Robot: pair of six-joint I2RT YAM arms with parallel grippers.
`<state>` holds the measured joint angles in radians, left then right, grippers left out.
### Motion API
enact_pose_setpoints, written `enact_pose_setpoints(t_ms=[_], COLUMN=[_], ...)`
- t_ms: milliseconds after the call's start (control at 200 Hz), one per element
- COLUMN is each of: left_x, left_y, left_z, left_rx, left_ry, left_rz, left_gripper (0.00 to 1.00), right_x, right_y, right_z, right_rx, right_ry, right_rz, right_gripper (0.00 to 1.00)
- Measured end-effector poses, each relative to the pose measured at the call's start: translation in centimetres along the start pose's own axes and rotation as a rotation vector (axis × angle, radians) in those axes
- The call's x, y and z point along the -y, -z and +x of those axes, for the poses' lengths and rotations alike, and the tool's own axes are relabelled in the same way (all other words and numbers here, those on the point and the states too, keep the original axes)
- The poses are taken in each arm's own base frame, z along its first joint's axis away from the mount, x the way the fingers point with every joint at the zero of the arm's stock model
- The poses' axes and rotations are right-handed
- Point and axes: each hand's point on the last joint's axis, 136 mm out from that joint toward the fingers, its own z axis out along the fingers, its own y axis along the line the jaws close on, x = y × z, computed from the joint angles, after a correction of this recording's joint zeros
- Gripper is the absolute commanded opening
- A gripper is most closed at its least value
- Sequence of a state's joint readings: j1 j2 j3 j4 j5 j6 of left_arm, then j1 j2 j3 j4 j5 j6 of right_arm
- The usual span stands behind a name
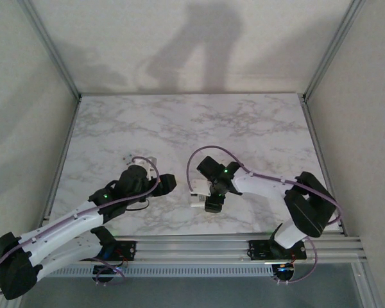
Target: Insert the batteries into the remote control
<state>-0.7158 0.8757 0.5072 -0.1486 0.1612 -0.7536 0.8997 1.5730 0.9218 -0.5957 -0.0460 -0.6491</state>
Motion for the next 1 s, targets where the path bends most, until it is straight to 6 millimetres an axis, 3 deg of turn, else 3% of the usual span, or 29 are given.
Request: enact_pose_setpoints(t_ms=[230,516,691,791,1001], left_x=[-1.0,-1.3,-0.8,0.4,2.9], left_y=[-0.1,-0.3,-0.2,0.3,1.1], left_z=[0.8,1.6,2.0,1.9,0.3], left_rx=[-0.020,-0.053,-0.075,-0.081,-0.073], left_ry=[0.018,0.042,0.086,0.125,0.225], left_rz=[-0.019,-0.016,0.014,0.073,0.185], left_gripper=[0.76,0.72,0.69,0.66,0.53], right_x=[0.3,-0.3,-0.4,-0.4,0.9], right_y=[-2.0,-2.6,-2.2,0.0,8.5], right_z=[-0.8,-1.2,-1.8,-3.9,-10.5], right_rx=[-0.002,-0.033,0.019,0.148,0.560], right_ry=[0.070,0.110,0.069,-0.018,-0.261], right_rz=[-0.007,-0.072,-0.060,-0.045,-0.009], right_gripper=[0.73,0.40,0.36,0.36,0.36])
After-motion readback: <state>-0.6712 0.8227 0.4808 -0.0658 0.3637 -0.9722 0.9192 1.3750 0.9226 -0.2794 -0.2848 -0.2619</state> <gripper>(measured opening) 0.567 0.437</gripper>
